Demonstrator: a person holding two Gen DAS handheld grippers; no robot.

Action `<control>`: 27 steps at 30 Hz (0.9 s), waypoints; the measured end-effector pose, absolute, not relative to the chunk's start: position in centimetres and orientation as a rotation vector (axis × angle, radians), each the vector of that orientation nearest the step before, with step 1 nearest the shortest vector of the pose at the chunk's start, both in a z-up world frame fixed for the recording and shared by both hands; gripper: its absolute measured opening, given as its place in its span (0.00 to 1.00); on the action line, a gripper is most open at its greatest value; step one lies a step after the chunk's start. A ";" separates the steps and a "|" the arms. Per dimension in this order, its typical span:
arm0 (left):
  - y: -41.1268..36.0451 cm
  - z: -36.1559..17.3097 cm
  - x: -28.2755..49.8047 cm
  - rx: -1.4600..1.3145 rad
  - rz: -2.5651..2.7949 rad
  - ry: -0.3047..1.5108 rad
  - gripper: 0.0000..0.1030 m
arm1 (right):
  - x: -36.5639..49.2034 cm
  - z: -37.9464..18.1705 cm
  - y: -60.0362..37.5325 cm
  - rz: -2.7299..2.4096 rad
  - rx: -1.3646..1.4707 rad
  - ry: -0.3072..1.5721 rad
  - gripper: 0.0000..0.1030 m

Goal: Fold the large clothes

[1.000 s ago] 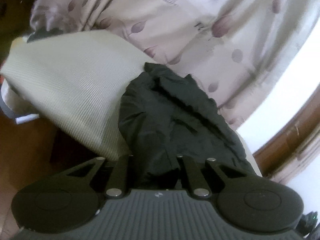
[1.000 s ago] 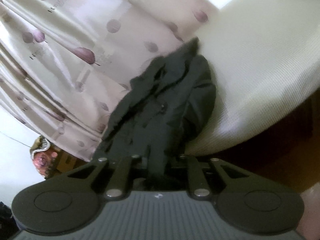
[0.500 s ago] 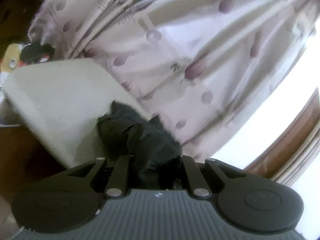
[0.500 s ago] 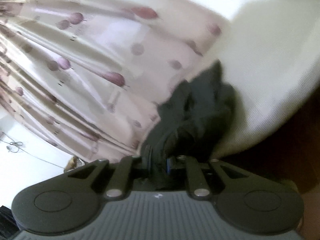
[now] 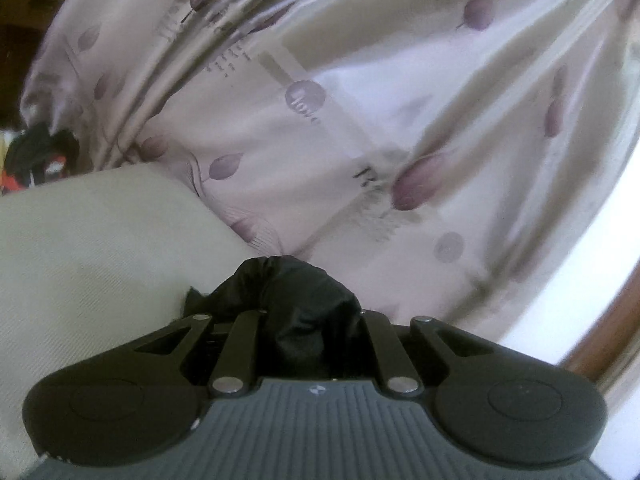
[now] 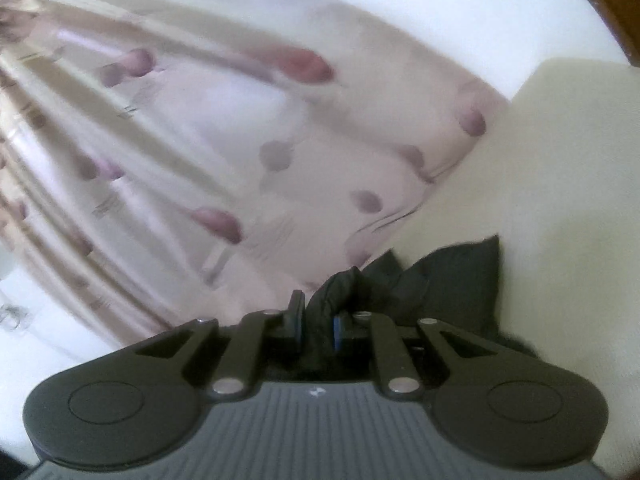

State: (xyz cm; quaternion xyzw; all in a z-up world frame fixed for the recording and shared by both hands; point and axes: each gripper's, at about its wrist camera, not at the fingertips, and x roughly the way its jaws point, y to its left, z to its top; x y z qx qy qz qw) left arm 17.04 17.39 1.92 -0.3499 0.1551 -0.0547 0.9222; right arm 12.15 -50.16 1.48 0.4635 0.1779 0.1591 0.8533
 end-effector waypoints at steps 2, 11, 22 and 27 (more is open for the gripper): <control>16.5 1.3 19.8 -0.660 -0.089 0.335 0.13 | 15.0 0.8 -50.7 0.302 0.983 0.395 0.13; 14.6 -3.8 28.5 -0.591 0.001 0.458 0.15 | 24.6 -4.7 -51.6 0.154 1.005 0.497 0.13; 12.8 -5.6 29.2 -0.481 -0.030 0.390 0.82 | 28.2 -9.3 -50.8 0.090 0.987 0.575 0.15; 11.8 -4.0 27.8 -0.386 -0.021 0.311 1.00 | 27.6 -8.7 -51.0 0.121 1.010 0.520 0.33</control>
